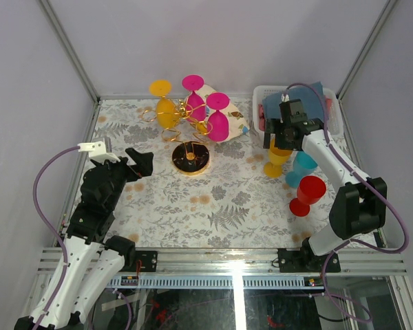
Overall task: Place the wine glass upside down on the wine glass rack
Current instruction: Pick up the wine glass at the center of the board.
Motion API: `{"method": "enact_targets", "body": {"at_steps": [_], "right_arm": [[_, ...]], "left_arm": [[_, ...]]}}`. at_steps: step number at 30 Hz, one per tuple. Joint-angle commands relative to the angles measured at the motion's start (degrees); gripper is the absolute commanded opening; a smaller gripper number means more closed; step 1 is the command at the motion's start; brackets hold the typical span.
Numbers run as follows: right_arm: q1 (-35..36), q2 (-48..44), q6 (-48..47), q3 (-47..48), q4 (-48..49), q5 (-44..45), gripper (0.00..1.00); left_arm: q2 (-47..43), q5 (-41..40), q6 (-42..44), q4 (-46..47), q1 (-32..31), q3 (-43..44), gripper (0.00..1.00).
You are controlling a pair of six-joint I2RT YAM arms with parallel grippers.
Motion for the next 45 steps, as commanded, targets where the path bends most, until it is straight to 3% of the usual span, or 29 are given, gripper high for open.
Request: {"method": "enact_targets", "body": {"at_steps": [1,21,26,36,45], "right_arm": [[-0.2,-1.3,1.0,-0.7,-1.5,-2.2,0.99],[1.4,-1.8,-0.6,-2.9,-2.7,-2.1,1.00],[1.7,-2.3,-0.6,-1.9,-3.0,-1.9,0.87],[6.3,-6.0,-2.0,-0.5,-3.6,1.2,0.81],[6.8,-17.2,-3.8,-2.5,1.0,-9.7,0.81]], "left_arm": [[0.4,0.1,0.1,0.3,0.6,0.5,1.00],[1.0,-0.4,-0.4,0.2,1.7,0.8,1.00],[0.9,-0.9,-0.3,-0.1,1.8,1.0,1.00],[-0.3,-4.3,-0.2,-2.0,1.9,1.6,1.00],[-4.7,-5.9,2.4,-5.7,2.0,4.1,1.00]]}}
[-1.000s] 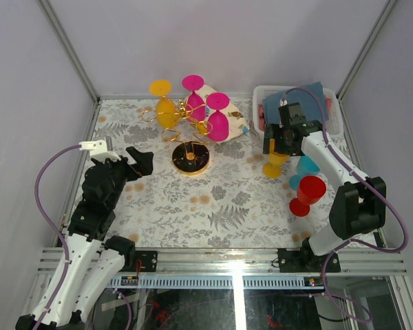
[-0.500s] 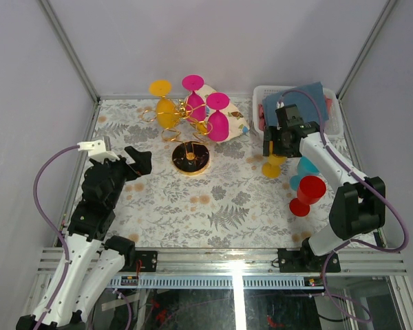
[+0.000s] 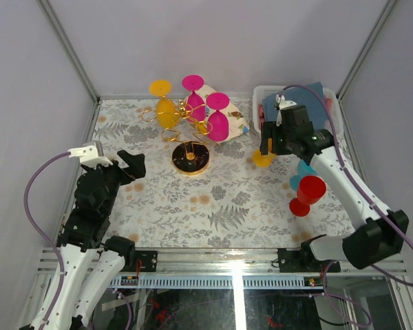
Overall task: Place the wine glass upside down on the wine glass rack
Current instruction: Pick up the wine glass at the center of the board.
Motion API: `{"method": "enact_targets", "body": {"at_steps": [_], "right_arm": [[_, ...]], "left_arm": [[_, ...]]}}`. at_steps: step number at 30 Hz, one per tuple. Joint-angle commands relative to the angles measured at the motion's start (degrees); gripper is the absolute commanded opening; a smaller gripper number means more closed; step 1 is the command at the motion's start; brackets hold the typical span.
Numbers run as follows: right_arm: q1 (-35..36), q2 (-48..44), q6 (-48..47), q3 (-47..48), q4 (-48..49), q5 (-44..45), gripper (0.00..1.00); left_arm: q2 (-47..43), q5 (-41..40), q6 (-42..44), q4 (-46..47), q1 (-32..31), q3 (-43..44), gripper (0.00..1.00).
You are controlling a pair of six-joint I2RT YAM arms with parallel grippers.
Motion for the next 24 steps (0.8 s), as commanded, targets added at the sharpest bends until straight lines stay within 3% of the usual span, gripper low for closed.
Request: {"method": "enact_targets", "body": {"at_steps": [1,17,24], "right_arm": [[0.2,-6.6,-1.7,0.6,4.0,-7.0,0.81],[0.2,-18.1,0.1,-3.2,14.2,-13.6,0.80],[0.2,-22.5,3.0,-4.5,20.1,-17.3,0.80]], "left_arm": [[-2.4,-2.3,2.1,-1.2,0.5,3.4,1.00],[7.0,8.2,3.1,-3.9,0.5,21.3,1.00],[10.5,10.3,2.4,-3.2,0.5,24.7,0.97]]}}
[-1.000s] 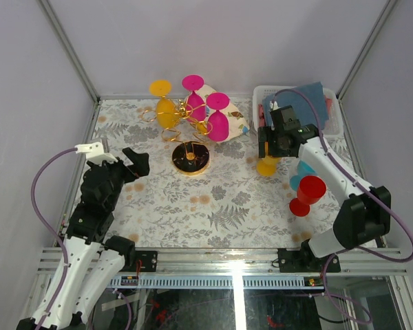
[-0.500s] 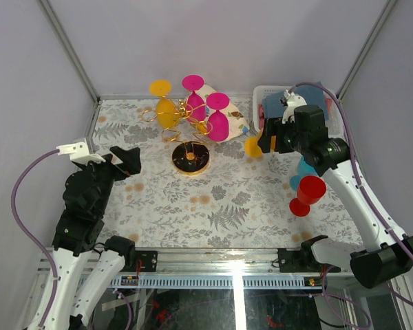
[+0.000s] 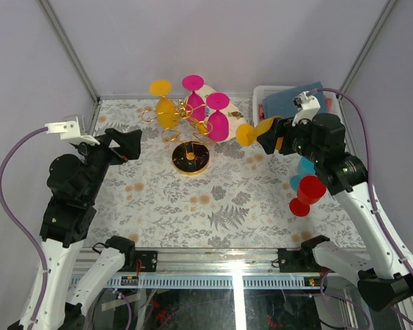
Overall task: Place the wine glass upside down on the wine glass rack
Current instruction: Pick up the wine glass at the center of the board, then turn the wine glass upside down at the wine rack.
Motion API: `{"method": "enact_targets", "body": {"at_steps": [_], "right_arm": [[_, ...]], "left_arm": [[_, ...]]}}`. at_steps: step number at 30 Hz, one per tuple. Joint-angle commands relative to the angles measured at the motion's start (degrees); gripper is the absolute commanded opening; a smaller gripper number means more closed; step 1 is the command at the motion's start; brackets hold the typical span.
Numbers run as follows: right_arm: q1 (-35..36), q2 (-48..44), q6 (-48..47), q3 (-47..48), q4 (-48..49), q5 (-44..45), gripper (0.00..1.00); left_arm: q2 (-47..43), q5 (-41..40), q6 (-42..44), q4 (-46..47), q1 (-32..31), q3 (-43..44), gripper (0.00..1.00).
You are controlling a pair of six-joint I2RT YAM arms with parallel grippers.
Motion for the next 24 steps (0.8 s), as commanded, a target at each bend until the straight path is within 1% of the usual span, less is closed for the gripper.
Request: {"method": "enact_targets", "body": {"at_steps": [1,13,16,17,18,22,24], "right_arm": [[0.2,-3.4,2.6,0.0,8.3,-3.6,0.80],[0.2,-6.8,7.9,-3.4,21.7,-8.8,0.79],[0.2,-7.6,9.2,-4.2,24.5,-9.2,0.78],[0.2,-7.7,9.5,-4.4,25.2,-9.3,0.78],[0.2,-7.8,9.8,-4.5,25.9,-9.4,0.78],[0.2,-8.1,10.9,-5.0,28.2,-10.4,0.78],[0.2,-8.3,11.6,-5.4,29.6,-11.3,0.78]], "left_arm": [[1.9,3.7,-0.2,0.2,0.3,2.1,0.97],[6.8,7.0,0.8,3.5,-0.4,6.2,0.95],[9.0,8.1,0.4,4.8,-2.1,7.2,0.94],[9.9,7.2,0.5,5.1,-3.2,7.5,0.93],[10.8,5.5,0.9,5.3,-5.3,7.8,0.93],[14.7,-7.1,4.0,6.5,-21.8,9.0,0.94],[17.1,-10.7,5.1,8.1,-28.2,9.2,0.94]]}}
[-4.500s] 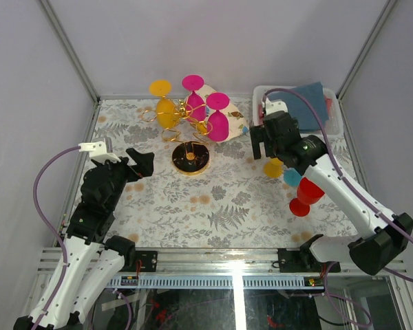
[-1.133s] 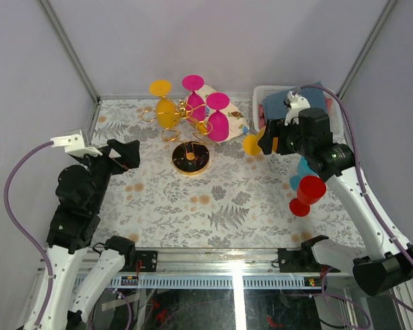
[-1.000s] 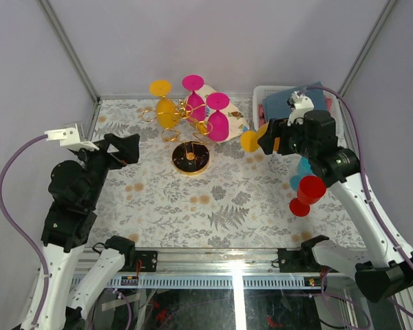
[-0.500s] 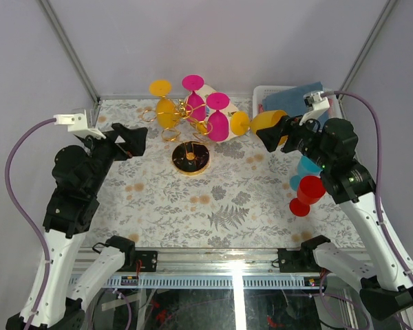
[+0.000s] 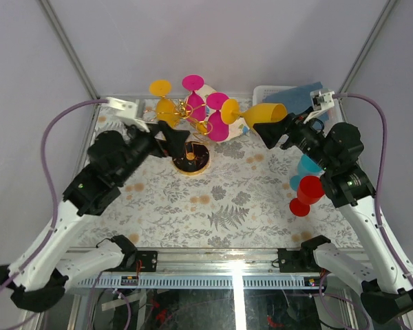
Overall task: Place the wine glass upside down on the wine glass rack
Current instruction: Turn the wine glass upside down at the wine rack.
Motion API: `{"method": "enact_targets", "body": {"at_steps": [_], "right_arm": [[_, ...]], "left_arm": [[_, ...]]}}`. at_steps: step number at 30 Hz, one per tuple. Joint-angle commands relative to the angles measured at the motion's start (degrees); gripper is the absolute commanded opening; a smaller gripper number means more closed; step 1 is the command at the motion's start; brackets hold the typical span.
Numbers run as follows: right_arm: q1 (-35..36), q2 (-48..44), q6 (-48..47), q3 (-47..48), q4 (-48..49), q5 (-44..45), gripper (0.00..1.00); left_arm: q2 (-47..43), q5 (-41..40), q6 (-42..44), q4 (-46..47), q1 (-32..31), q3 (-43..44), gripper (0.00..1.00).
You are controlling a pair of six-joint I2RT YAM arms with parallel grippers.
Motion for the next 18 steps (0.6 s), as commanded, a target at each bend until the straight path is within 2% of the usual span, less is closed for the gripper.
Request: {"method": "enact_targets", "body": {"at_steps": [1,9,18], "right_arm": [[0.3,-1.6,2.5,-0.5,8.7,-3.1,0.78],[0.2,-2.2,6.4,-2.5,14.5,-9.4,0.78],[0.2,-2.4,8.6,-3.7,16.2,-12.1,0.78]], "left_arm": [[4.3,-9.4,3.5,6.1,-10.8,1.9,0.94],[10.2,-7.8,3.6,13.3,-15.1,1.9,0.89],[13.0,-11.2,5.0,20.2,-16.4,0.0,0.70]]}}
